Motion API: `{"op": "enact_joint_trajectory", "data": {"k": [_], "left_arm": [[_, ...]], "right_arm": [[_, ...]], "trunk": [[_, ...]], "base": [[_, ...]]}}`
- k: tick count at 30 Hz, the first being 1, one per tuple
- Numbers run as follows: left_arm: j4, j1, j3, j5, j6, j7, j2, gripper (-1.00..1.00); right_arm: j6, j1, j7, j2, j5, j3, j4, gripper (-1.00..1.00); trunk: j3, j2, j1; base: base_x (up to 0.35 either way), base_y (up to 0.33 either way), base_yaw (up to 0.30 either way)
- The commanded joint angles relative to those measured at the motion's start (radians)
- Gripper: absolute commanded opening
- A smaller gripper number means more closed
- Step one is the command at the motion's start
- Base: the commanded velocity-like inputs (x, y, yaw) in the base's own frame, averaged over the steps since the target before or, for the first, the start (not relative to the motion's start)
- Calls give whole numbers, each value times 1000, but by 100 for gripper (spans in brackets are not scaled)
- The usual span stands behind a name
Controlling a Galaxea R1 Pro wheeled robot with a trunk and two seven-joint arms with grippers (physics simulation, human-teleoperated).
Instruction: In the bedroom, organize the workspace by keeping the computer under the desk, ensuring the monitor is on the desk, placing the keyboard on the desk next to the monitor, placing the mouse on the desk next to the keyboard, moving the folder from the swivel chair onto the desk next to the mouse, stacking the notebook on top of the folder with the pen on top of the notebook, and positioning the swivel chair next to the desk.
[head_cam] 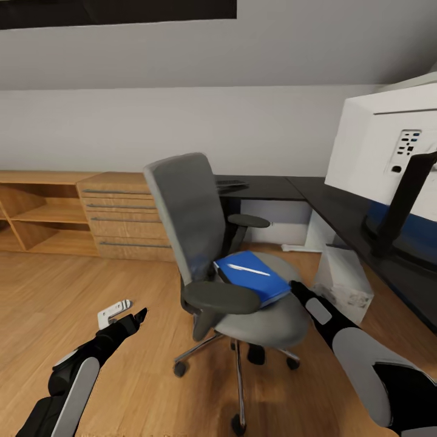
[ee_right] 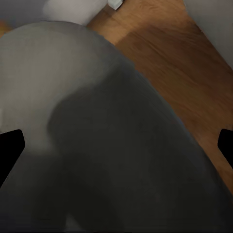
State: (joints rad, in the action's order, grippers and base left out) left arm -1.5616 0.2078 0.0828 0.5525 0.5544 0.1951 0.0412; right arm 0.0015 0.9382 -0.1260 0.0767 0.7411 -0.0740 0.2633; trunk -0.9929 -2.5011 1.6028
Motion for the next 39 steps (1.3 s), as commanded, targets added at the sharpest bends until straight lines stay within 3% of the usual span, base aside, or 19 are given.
{"op": "enact_joint_trajectory", "data": {"k": [1, 32, 39], "left_arm": [[-1, 1, -1, 11, 4, 8, 0, 100], [-1, 1, -2, 12, 4, 8, 0, 100], [0, 1, -2, 13, 5, 7, 0, 100]], "right_arm": [[0, -1, -3, 0, 9, -1, 1, 100], [-1, -1, -1, 0, 8, -1, 2, 100], [-2, -1, 0, 0, 7, -1, 2, 100]], "trunk": [[-1, 0, 0], [-1, 0, 0], [-1, 0, 0]], "base": [[0, 0, 254], [0, 0, 249], [0, 0, 82]]}}
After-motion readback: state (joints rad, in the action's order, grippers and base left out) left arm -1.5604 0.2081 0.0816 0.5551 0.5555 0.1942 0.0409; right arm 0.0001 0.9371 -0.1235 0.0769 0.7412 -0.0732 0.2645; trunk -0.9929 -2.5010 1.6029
